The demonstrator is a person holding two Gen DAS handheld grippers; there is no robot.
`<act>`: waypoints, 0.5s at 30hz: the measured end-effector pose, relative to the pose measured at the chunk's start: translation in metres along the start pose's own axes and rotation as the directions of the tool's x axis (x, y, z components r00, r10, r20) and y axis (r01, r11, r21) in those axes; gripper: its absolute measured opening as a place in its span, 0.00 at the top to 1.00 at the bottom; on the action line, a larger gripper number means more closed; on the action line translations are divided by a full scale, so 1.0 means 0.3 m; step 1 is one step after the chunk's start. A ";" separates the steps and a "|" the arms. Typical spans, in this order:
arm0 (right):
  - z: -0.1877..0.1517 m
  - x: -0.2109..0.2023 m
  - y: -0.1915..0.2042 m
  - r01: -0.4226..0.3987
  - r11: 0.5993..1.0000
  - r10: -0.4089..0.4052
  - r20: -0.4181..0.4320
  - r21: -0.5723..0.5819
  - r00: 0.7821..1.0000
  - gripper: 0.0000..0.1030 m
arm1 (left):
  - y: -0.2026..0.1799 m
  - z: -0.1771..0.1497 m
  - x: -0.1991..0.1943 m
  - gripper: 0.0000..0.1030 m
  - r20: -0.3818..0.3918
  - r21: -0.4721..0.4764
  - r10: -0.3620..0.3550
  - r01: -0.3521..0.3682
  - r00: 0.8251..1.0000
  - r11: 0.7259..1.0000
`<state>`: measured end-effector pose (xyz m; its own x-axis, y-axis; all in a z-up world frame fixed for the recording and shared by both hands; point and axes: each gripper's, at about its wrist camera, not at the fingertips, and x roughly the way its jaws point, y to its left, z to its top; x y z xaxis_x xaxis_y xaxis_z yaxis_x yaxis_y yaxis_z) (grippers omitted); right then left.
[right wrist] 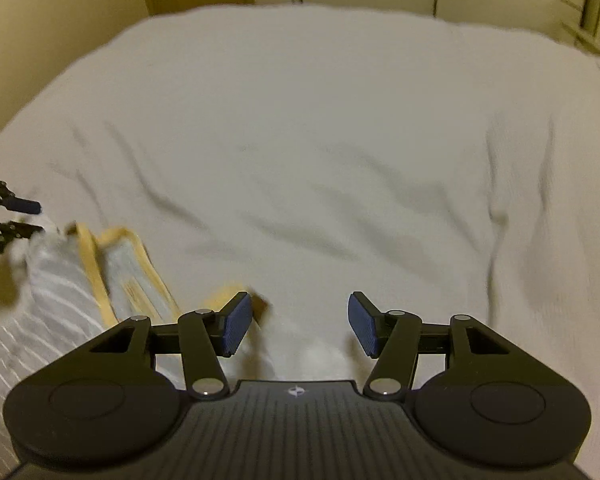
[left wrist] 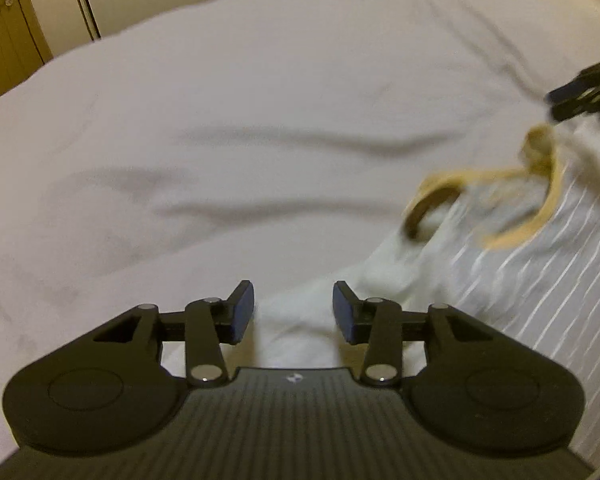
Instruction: Fold clothes
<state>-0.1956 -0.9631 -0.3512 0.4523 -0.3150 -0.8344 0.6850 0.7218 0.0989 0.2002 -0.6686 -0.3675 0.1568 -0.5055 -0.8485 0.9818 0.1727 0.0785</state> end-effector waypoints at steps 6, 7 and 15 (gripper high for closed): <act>0.026 0.023 0.066 -0.070 0.997 0.070 0.018 -0.026 0.997 0.46 | -0.026 -0.053 0.040 0.87 -0.095 0.094 0.006 0.003 0.995 0.996; 0.035 0.026 0.097 -0.093 0.993 0.095 0.020 -0.065 0.995 0.46 | -0.033 -0.057 0.033 0.94 -0.096 0.114 0.018 -0.007 0.995 0.994; 0.069 0.189 0.303 -0.190 0.928 0.127 -0.207 -0.320 0.970 0.71 | -0.029 -0.092 -0.079 0.96 -0.038 0.111 0.088 -0.083 0.995 0.990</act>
<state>-0.0960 -0.9282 -0.3782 0.4070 -0.0862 -0.9093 0.3670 0.9271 0.0764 0.1849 -0.6350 -0.3626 0.2385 -0.4554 -0.8577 0.9711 0.1193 0.2067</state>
